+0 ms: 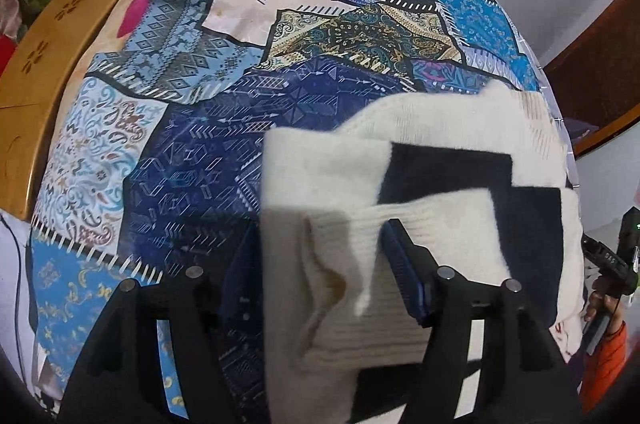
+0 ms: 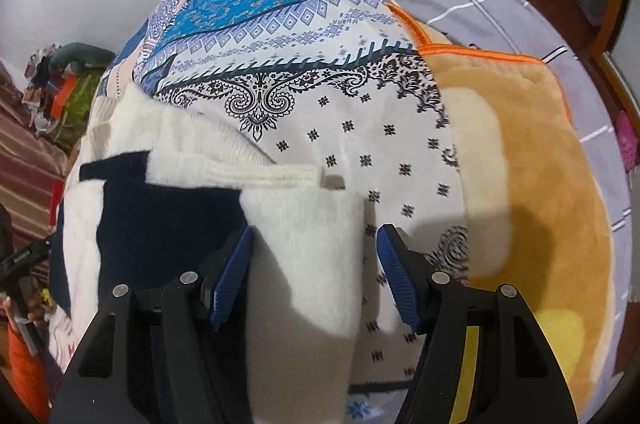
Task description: Fold small clothes
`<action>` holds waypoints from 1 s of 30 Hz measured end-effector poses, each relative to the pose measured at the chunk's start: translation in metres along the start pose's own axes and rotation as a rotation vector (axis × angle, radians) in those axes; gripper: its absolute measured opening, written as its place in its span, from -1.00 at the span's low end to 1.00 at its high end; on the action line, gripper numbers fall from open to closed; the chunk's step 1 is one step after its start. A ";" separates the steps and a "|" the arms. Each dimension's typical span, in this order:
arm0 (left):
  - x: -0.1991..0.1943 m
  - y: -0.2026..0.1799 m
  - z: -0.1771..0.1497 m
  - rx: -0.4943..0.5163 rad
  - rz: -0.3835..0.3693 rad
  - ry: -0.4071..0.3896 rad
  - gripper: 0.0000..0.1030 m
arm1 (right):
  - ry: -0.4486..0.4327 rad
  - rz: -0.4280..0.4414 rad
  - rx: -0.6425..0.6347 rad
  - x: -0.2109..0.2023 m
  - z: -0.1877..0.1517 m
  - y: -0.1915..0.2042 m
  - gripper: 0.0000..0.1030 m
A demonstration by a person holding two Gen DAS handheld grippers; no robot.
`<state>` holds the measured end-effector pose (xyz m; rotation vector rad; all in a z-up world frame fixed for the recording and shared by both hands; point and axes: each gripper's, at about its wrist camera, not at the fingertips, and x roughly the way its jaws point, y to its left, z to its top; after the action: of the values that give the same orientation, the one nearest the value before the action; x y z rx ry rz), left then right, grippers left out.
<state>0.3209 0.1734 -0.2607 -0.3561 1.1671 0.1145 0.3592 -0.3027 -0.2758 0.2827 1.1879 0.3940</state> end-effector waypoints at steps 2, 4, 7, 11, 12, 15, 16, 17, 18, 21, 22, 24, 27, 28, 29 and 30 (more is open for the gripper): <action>0.000 -0.002 0.002 0.015 -0.006 -0.009 0.11 | 0.002 0.021 0.012 0.004 0.001 -0.001 0.08; -0.001 -0.006 0.002 0.028 0.002 -0.019 0.02 | 0.001 0.037 0.009 0.004 0.000 0.001 -0.05; -0.003 -0.010 0.003 0.044 0.014 -0.035 -0.24 | -0.010 0.023 -0.025 0.002 0.000 0.008 -0.29; -0.009 -0.015 0.005 0.058 0.065 -0.069 -0.54 | -0.040 -0.021 -0.077 -0.007 0.002 0.017 -0.55; -0.011 -0.016 0.005 0.064 0.082 -0.080 -0.58 | -0.049 -0.028 -0.089 -0.009 0.003 0.020 -0.58; -0.018 -0.020 0.006 0.088 0.126 -0.116 -0.62 | -0.087 -0.046 -0.117 -0.017 0.009 0.029 -0.66; -0.021 -0.021 0.006 0.095 0.146 -0.130 -0.63 | -0.099 -0.045 -0.125 -0.020 0.012 0.032 -0.74; -0.023 -0.021 0.007 0.098 0.165 -0.139 -0.63 | -0.109 -0.041 -0.130 -0.023 0.015 0.035 -0.75; -0.025 -0.020 0.009 0.097 0.177 -0.146 -0.64 | -0.124 -0.035 -0.135 -0.027 0.019 0.040 -0.75; -0.030 -0.012 0.014 0.081 0.209 -0.165 -0.64 | -0.153 -0.031 -0.162 -0.031 0.031 0.055 -0.76; -0.030 -0.009 0.015 0.076 0.212 -0.168 -0.64 | -0.161 -0.029 -0.170 -0.033 0.033 0.059 -0.76; -0.030 0.001 0.019 0.054 0.219 -0.167 -0.64 | -0.177 -0.026 -0.187 -0.032 0.040 0.071 -0.76; -0.024 0.013 0.024 0.030 0.229 -0.152 -0.64 | -0.184 -0.035 -0.210 -0.024 0.047 0.085 -0.76; -0.021 0.016 0.026 0.025 0.231 -0.146 -0.64 | -0.183 -0.041 -0.214 -0.019 0.050 0.090 -0.76; -0.019 0.018 0.027 0.019 0.231 -0.139 -0.64 | -0.179 -0.046 -0.218 -0.016 0.052 0.092 -0.76; -0.016 0.021 0.029 0.013 0.228 -0.132 -0.64 | -0.175 -0.053 -0.220 -0.013 0.052 0.093 -0.76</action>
<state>0.3339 0.2041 -0.2403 -0.1993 1.0738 0.3245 0.3903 -0.2254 -0.2077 0.0926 0.9687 0.4411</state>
